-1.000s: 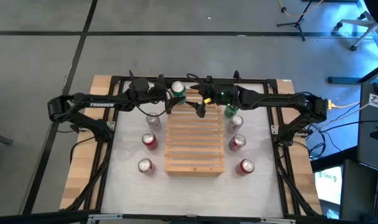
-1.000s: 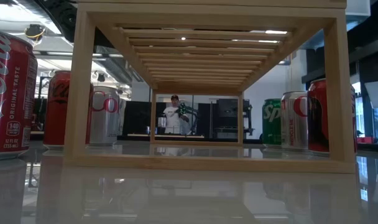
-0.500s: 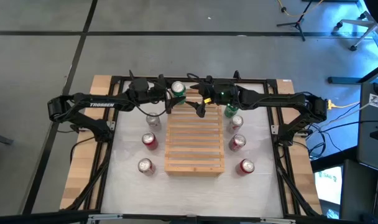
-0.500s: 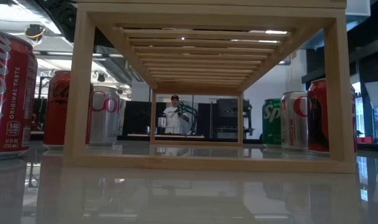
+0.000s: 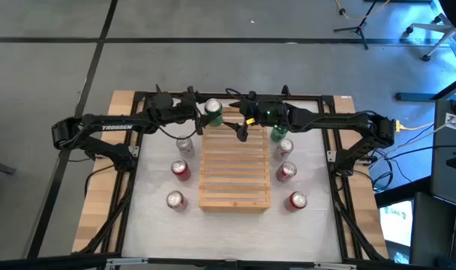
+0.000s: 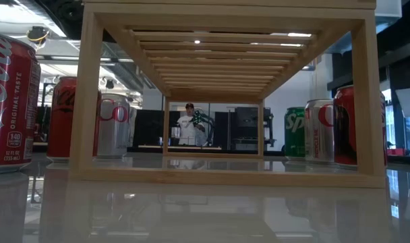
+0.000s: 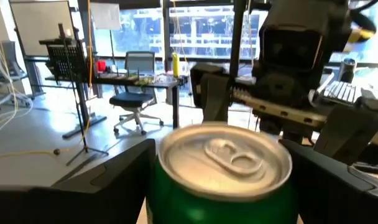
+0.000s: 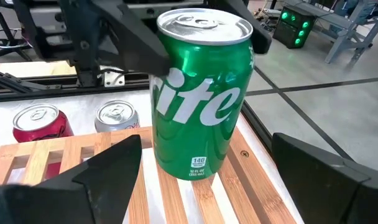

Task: Place canned beverage on shelf
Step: Put the left green soda can on the shelf

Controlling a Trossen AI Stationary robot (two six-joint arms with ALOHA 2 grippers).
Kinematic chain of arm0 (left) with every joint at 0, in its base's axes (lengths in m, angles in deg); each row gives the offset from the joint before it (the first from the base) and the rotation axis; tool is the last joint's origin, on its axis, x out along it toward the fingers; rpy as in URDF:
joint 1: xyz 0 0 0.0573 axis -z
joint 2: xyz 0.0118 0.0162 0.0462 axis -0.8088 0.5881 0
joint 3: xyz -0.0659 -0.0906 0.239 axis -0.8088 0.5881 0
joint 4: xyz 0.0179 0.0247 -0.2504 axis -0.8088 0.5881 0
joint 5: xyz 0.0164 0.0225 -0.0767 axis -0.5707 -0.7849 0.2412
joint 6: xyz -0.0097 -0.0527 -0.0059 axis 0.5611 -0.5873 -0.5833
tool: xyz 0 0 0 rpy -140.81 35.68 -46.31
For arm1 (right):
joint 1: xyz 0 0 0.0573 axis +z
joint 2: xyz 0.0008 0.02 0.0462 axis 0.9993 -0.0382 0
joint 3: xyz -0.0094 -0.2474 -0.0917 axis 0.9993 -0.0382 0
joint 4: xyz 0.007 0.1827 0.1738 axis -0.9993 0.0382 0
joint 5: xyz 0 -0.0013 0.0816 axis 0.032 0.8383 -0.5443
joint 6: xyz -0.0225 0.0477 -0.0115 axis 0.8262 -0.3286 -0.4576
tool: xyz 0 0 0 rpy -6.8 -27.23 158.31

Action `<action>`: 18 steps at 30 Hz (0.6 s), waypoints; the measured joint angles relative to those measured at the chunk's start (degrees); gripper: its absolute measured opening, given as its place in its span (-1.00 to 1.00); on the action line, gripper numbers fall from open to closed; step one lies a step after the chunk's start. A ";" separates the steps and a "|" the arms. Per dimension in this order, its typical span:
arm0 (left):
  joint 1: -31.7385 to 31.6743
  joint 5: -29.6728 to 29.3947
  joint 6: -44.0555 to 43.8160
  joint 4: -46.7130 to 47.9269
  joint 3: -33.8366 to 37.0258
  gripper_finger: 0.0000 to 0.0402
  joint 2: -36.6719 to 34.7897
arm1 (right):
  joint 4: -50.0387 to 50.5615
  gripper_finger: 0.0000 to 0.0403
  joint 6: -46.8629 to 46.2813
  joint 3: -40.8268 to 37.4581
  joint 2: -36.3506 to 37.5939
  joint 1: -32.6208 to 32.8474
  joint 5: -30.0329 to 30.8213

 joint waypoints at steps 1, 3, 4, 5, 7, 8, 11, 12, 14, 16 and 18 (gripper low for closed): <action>0.00 0.01 -0.01 -0.07 0.00 0.60 -0.14 | 0.00 0.76 0.00 0.00 0.00 0.00 0.00; 0.00 0.06 -0.02 -0.88 -0.02 0.60 -0.17 | 0.00 0.76 0.00 0.00 0.00 0.00 0.00; 0.00 0.22 -0.03 -1.41 -0.02 0.60 -0.17 | 0.00 0.76 0.00 0.00 0.00 0.00 0.00; 0.00 0.48 -0.04 -2.34 -0.02 0.60 -0.17 | -0.01 0.76 0.00 0.00 0.00 0.00 0.00; 0.00 1.10 -0.01 -4.59 -0.02 0.61 -0.17 | 0.00 0.76 0.00 0.00 0.00 0.00 0.00; 0.00 1.28 -0.02 -5.80 -0.02 0.61 -0.17 | 0.00 0.76 0.00 0.00 0.00 0.00 0.00; 0.00 1.66 -0.05 -8.94 -0.02 0.61 -0.27 | 0.00 0.76 0.00 0.00 0.00 0.00 0.00; -0.04 1.66 -0.04 -9.24 -0.02 0.61 -0.75 | 0.00 0.76 0.00 0.00 0.00 0.00 0.00; -0.25 1.49 0.20 -9.11 -0.02 0.61 -2.14 | 0.00 0.76 0.00 0.00 0.00 0.00 0.00; -0.54 1.33 0.13 -7.87 -0.04 0.61 -3.90 | 0.00 0.76 0.00 0.00 0.00 0.02 0.00; -1.15 1.28 -0.03 -5.53 -0.04 0.61 -6.41 | 0.00 0.76 0.00 0.00 0.00 0.00 0.00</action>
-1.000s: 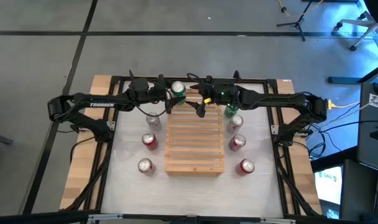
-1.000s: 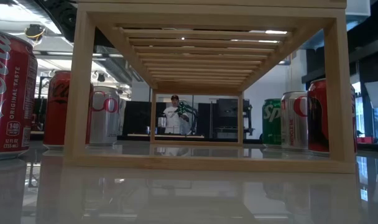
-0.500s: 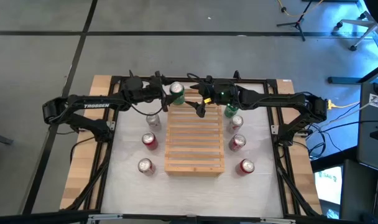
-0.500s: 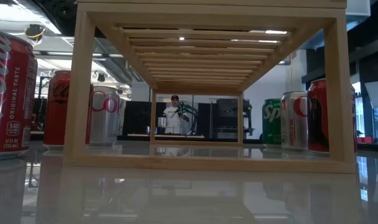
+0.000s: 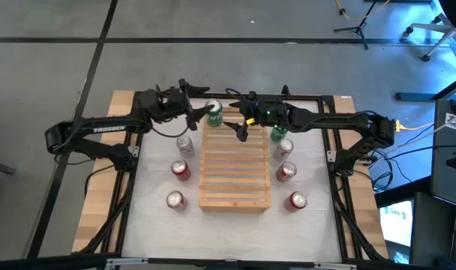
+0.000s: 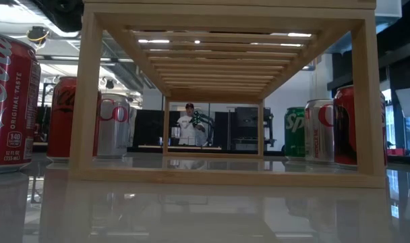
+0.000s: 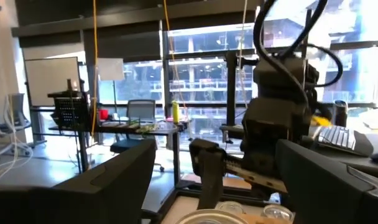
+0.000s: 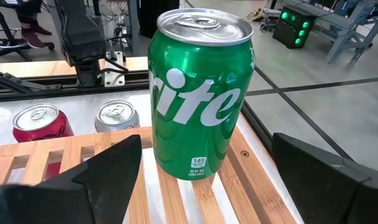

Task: Place canned beverage on shelf
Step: Put the left green soda can on the shelf

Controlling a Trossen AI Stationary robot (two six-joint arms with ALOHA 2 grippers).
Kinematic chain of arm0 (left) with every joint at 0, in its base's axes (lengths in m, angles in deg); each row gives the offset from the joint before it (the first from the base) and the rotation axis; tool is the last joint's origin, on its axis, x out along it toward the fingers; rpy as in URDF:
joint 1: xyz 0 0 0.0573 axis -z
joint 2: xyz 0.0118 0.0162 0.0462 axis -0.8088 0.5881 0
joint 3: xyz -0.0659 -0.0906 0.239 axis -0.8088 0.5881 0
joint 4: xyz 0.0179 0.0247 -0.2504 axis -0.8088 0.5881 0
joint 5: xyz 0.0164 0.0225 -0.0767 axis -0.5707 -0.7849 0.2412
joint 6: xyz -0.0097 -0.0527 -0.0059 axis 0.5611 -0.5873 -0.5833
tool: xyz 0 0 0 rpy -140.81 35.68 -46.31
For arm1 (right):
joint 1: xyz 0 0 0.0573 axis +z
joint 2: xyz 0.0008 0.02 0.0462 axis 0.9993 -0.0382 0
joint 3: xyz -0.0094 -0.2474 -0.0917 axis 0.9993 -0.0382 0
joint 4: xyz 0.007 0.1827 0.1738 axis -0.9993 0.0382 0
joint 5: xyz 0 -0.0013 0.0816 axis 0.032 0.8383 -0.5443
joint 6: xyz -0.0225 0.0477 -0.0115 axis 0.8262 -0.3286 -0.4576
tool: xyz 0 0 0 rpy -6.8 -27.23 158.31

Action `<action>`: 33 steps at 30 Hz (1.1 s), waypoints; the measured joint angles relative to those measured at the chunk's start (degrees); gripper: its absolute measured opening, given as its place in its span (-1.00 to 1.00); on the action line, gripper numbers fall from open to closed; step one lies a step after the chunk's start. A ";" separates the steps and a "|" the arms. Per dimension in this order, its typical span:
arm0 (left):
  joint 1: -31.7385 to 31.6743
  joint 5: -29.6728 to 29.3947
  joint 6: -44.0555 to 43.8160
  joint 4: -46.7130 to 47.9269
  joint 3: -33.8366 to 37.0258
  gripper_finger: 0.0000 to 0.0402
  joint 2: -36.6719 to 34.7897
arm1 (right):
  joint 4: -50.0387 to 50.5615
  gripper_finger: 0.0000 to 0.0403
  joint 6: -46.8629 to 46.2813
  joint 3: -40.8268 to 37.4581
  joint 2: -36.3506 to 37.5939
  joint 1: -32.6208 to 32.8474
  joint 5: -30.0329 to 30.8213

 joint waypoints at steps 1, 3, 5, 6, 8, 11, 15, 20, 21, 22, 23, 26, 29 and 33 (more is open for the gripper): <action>-0.33 -0.02 0.01 1.59 0.00 0.61 -1.53 | 0.02 0.76 0.00 0.00 0.00 0.00 0.00; -1.11 -0.39 0.01 6.61 -0.07 0.61 -5.09 | 0.02 0.76 0.00 0.00 0.00 0.00 0.00; -1.71 -1.48 0.02 13.80 -0.07 0.61 -8.67 | 0.02 0.76 0.00 0.00 0.00 0.02 0.00; -1.88 -2.35 0.01 18.10 -0.07 0.61 -10.48 | 0.02 0.76 0.01 0.00 0.00 0.00 0.00; -2.00 -4.00 0.02 26.11 -0.07 0.61 -13.75 | 0.05 0.76 0.00 0.00 0.00 0.01 0.00; -1.99 -5.59 0.01 37.82 -0.07 0.61 -17.40 | 0.11 0.76 0.00 0.00 0.00 0.02 0.00; -1.32 -7.37 -1.77 47.99 -0.05 0.61 -18.75 | 0.11 0.76 0.00 0.00 0.00 0.02 0.00; 0.59 -11.03 -3.10 51.71 0.00 0.61 -16.76 | 0.10 0.76 0.00 0.00 0.00 0.02 0.00; 0.98 -11.57 -3.08 51.67 0.02 0.61 -16.08 | 0.09 0.76 0.01 0.00 0.00 0.02 0.00; 1.35 -12.14 -3.08 51.06 0.02 0.60 -15.34 | 0.09 0.76 0.00 0.00 0.00 0.02 0.00; 1.59 -12.46 -3.10 50.36 0.02 0.61 -14.59 | 0.09 0.76 0.00 0.00 0.00 0.02 0.00; 2.27 -12.84 -3.06 49.12 0.02 0.60 -11.82 | 0.09 0.76 0.00 0.00 0.00 0.02 0.00; 2.81 -13.46 -3.10 47.26 0.02 0.60 -9.16 | 0.07 0.76 0.00 0.00 0.00 0.02 0.00; 2.90 -14.11 -3.06 44.14 0.02 0.60 -6.06 | 0.04 0.76 0.01 0.00 0.00 0.02 0.00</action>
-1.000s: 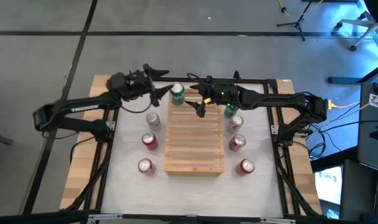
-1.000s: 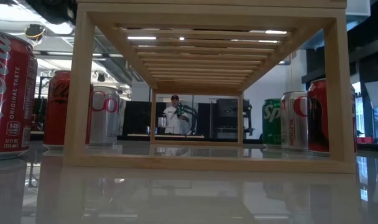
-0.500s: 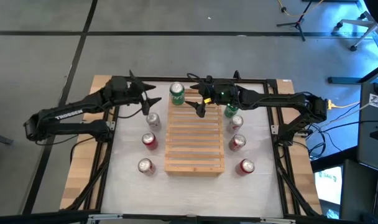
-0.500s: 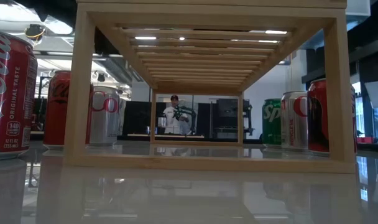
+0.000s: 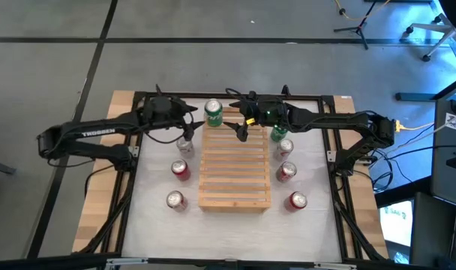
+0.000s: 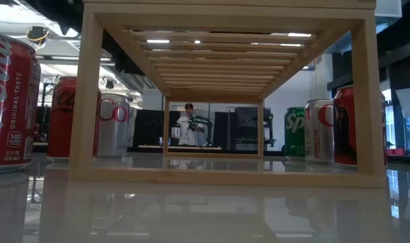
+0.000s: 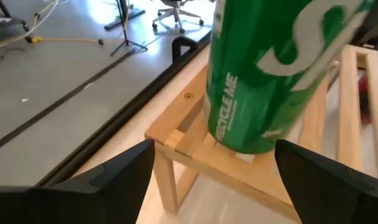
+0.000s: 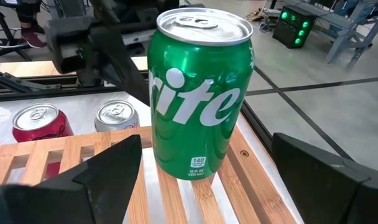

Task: Place canned beverage on shelf
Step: Put the left green soda can on the shelf

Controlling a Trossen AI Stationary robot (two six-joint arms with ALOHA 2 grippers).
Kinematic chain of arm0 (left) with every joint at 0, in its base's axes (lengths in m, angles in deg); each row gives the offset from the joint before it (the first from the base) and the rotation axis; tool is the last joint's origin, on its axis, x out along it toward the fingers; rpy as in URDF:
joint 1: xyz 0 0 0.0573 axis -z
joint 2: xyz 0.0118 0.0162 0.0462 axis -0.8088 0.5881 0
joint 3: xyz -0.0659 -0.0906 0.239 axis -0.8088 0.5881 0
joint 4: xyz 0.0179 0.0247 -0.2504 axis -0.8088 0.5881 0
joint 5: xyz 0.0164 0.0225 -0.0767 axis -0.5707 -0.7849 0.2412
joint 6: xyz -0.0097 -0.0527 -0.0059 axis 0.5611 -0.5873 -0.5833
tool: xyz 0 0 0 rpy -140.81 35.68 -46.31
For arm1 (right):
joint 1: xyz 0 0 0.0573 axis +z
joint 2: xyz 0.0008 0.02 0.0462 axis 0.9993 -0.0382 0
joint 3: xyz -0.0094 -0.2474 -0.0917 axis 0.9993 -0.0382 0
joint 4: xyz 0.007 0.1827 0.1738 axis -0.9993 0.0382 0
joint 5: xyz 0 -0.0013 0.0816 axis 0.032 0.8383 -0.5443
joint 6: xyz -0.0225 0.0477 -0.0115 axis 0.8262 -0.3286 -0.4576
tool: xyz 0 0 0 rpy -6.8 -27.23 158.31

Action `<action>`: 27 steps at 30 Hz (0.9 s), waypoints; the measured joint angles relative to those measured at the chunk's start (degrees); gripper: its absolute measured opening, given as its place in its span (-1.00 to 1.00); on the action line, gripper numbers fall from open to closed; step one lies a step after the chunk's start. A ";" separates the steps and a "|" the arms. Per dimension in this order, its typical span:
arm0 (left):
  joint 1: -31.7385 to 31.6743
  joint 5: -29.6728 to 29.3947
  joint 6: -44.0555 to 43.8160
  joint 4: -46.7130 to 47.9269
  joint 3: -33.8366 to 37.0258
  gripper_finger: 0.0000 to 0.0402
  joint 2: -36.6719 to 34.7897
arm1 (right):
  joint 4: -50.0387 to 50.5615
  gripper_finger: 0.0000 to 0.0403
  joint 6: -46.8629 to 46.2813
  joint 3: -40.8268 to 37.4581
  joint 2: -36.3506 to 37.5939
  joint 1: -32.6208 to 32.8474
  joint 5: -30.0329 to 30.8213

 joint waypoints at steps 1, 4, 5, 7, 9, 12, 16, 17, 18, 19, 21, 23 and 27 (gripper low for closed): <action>0.00 0.00 0.00 -1.21 0.00 0.60 0.65 | 0.00 0.76 -0.01 0.00 0.00 0.00 0.00; 0.00 0.25 -0.02 -3.22 0.00 0.60 2.18 | 0.00 0.76 -0.01 0.00 0.00 0.00 0.00; 0.02 0.54 0.00 -3.92 0.00 0.60 2.67 | 0.00 0.76 -0.01 0.00 0.00 0.00 0.00; 0.02 1.02 -0.03 -4.93 0.00 0.60 3.50 | 0.00 0.76 -0.01 0.00 0.00 0.00 0.00; 0.04 1.05 -0.04 -6.16 0.00 0.60 4.26 | -0.01 0.76 -0.01 0.00 0.00 -0.01 0.00; 0.04 1.07 -0.01 -7.86 0.00 0.60 5.50 | -0.01 0.76 -0.01 0.00 0.00 0.00 0.00; 0.02 1.02 0.01 -9.98 0.00 0.60 6.98 | -0.02 0.76 -0.01 0.00 0.00 0.00 0.00; 0.00 1.01 0.02 -10.01 0.00 0.60 7.14 | 0.00 0.76 -0.01 0.00 -0.01 0.00 0.00; 0.00 1.01 0.02 -9.93 0.00 0.60 7.30 | 0.00 0.76 -0.01 0.00 0.00 0.00 0.00; 0.00 1.03 0.02 -9.91 0.00 0.60 7.34 | 0.00 0.76 -0.01 0.00 0.00 0.00 0.00; 0.01 1.03 0.02 -9.93 0.00 0.60 7.26 | 0.00 0.76 -0.01 0.00 -0.02 0.00 0.03; 0.00 1.01 0.02 -9.73 0.00 0.60 6.72 | 0.04 0.76 0.01 0.00 0.00 0.00 0.42; 0.00 1.01 0.04 -8.89 0.00 0.60 4.27 | 1.33 0.76 0.01 -0.01 1.01 -0.02 0.66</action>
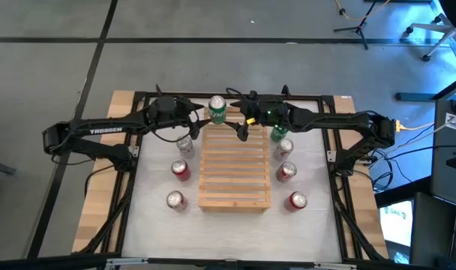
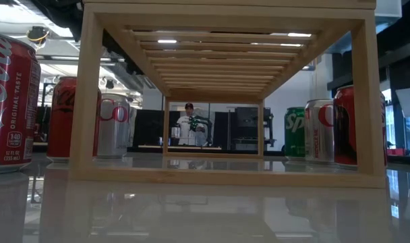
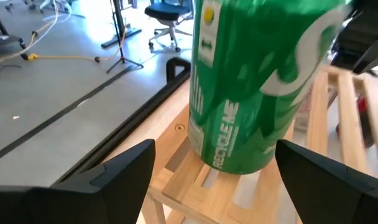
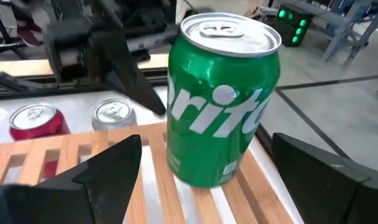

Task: Place canned beverage on shelf
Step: Put the left green soda can on the shelf, then put the green soda can on the shelf aligned with the green soda can

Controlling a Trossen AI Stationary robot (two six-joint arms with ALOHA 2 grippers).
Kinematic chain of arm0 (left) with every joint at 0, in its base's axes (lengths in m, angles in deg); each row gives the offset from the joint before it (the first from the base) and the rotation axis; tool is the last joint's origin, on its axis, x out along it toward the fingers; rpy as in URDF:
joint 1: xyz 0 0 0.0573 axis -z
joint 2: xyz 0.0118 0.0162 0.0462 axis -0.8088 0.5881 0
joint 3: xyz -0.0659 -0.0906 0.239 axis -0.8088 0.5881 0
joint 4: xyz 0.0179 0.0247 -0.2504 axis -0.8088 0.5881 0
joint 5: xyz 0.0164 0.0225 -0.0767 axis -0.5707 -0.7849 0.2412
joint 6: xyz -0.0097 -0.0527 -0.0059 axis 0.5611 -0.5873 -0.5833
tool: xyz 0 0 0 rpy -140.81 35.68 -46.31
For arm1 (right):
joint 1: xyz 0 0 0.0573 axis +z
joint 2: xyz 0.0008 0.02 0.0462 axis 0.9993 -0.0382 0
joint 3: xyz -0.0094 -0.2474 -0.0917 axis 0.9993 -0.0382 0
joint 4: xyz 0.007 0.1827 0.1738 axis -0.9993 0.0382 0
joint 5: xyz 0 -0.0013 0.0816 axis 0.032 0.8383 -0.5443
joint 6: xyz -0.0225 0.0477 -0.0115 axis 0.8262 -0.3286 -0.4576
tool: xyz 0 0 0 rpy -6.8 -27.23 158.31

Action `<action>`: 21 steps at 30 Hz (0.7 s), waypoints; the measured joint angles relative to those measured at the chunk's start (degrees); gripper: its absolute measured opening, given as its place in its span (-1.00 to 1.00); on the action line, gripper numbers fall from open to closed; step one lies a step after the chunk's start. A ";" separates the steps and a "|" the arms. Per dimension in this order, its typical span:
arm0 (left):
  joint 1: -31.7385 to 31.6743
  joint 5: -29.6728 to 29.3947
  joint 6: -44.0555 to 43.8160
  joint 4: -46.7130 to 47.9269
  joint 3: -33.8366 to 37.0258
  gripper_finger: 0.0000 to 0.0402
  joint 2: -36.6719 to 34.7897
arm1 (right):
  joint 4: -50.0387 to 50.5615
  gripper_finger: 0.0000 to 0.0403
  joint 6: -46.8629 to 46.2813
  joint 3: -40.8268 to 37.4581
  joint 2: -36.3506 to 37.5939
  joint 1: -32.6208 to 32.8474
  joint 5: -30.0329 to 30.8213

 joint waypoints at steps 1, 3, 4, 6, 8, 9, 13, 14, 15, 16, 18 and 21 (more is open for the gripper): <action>0.00 0.00 0.06 0.94 0.00 0.60 -0.98 | 0.67 0.76 0.01 -0.04 0.59 0.00 0.04; 0.02 0.00 0.26 3.22 0.00 0.60 -2.94 | 1.98 0.76 0.01 -0.01 2.12 0.00 0.07; 0.00 0.00 0.24 4.57 0.00 0.60 -3.85 | 3.30 0.76 0.02 -0.01 2.87 0.00 0.32; 0.06 0.02 0.24 6.62 0.00 0.60 -5.77 | 5.67 0.76 0.17 -0.01 4.60 0.00 0.96; 0.19 0.52 0.24 7.85 0.00 0.60 -7.54 | 7.86 0.76 0.91 -0.01 6.43 0.00 1.83; 0.26 1.06 0.24 8.08 0.00 0.60 -8.30 | 9.09 0.76 1.60 -0.01 7.50 0.00 2.06; 1.35 1.51 0.38 8.34 0.02 0.60 -11.16 | 15.21 0.76 3.37 -0.01 11.48 -0.60 1.91; 1.81 1.51 0.39 8.23 0.00 0.60 -11.70 | 17.19 0.76 3.38 -0.01 12.37 -1.03 1.37; 2.24 1.50 0.41 8.34 0.00 0.60 -12.14 | 18.67 0.76 3.41 -0.01 13.28 -1.61 1.24; 2.71 1.50 0.41 8.41 0.00 0.60 -12.56 | 20.43 0.76 3.41 -0.01 14.19 -2.38 0.82; 3.91 1.51 0.41 8.19 0.00 0.60 -13.25 | 24.27 0.76 3.40 -0.01 15.75 -4.27 0.27; 5.54 1.51 0.43 8.18 0.00 0.60 -13.53 | 29.27 0.76 3.41 0.01 17.31 -7.68 -0.81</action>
